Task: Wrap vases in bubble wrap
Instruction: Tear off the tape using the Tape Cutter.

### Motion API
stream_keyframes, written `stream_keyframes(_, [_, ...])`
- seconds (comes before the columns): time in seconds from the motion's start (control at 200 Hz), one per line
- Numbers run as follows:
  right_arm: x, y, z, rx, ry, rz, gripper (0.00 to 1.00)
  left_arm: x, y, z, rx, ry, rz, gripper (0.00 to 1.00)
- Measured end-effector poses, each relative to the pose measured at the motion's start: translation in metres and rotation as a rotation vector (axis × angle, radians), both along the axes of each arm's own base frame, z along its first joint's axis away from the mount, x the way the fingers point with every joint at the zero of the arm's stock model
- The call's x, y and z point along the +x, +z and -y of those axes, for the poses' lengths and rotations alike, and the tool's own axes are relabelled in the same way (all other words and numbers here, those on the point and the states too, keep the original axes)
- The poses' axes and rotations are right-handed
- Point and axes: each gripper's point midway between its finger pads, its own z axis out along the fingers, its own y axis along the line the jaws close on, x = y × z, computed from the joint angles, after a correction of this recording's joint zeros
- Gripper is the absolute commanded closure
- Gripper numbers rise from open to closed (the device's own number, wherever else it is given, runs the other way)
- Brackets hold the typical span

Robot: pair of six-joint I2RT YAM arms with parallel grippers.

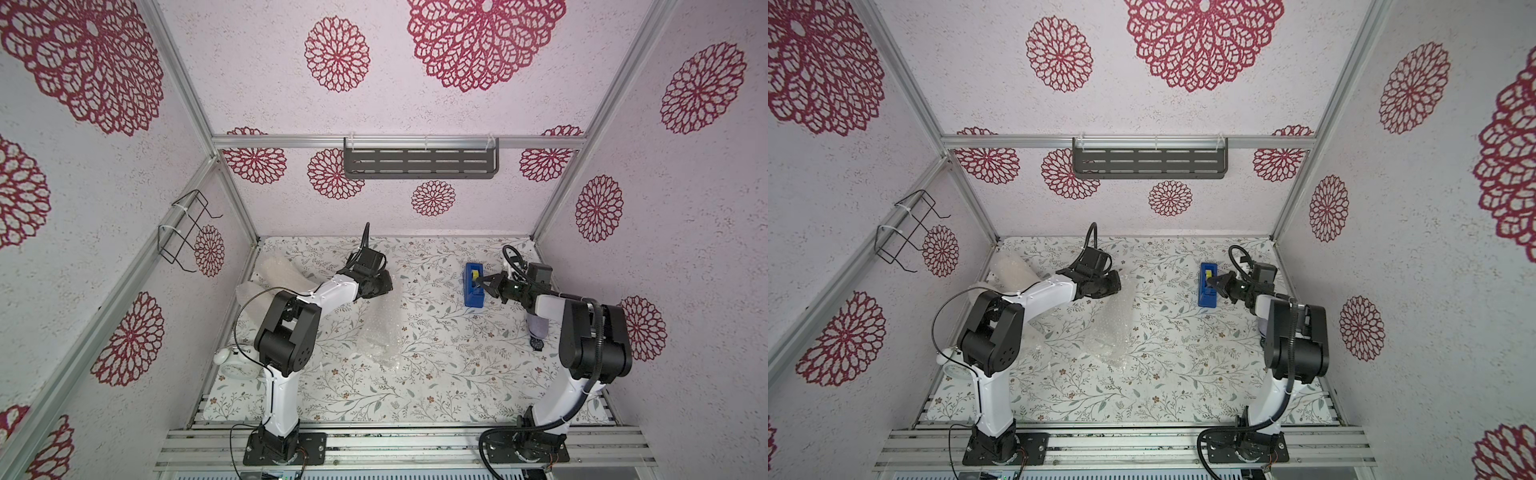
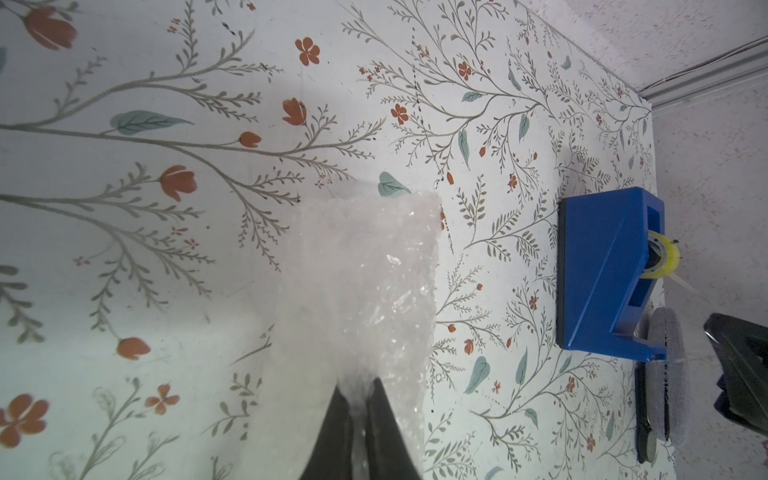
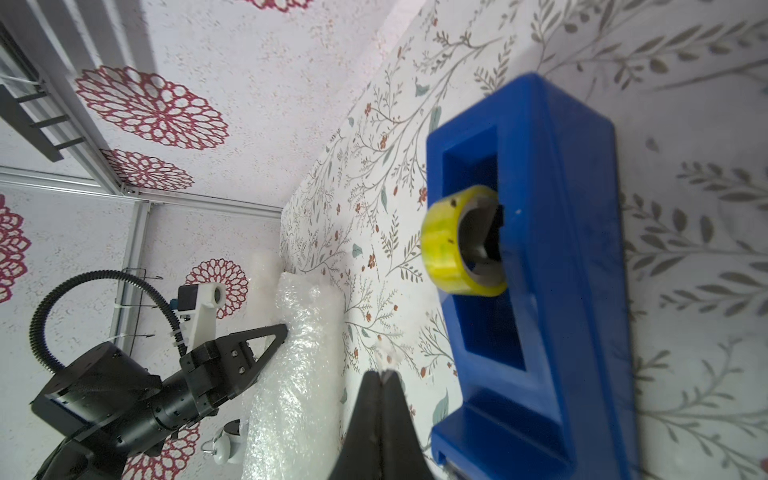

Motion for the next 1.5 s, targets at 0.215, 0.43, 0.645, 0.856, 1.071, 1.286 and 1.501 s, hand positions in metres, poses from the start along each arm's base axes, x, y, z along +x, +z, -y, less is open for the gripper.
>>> stream_keyframes(0.215, [-0.022,0.034,0.005,-0.028,-0.035,0.08,1.0,0.0,0.0,0.0,0.002,-0.002,0.001,0.91])
stream_keyframes(0.43, [-0.053,0.021,0.007,-0.063,-0.065,0.038,1.0,0.0,0.0,-0.001,0.001,-0.001,0.002,0.91])
stream_keyframes(0.645, [-0.082,-0.01,0.007,-0.074,-0.091,-0.043,1.0,0.0,0.0,-0.001,0.003,-0.001,0.002,0.91])
stream_keyframes(0.856, [-0.103,-0.055,0.006,-0.062,-0.13,-0.13,1.0,0.0,-0.001,-0.001,0.005,0.002,0.002,0.93])
stream_keyframes(1.071, [-0.096,-0.085,-0.003,-0.015,-0.207,-0.161,1.0,0.001,-0.001,-0.003,0.013,0.007,0.001,0.93])
stream_keyframes(1.286, [-0.089,-0.092,-0.013,0.048,-0.321,-0.147,1.0,0.001,-0.001,-0.006,0.025,0.016,0.002,0.93])
stream_keyframes(1.501, [-0.077,-0.098,-0.025,0.124,-0.388,-0.14,1.0,0.001,-0.002,-0.007,0.031,0.02,0.003,0.94])
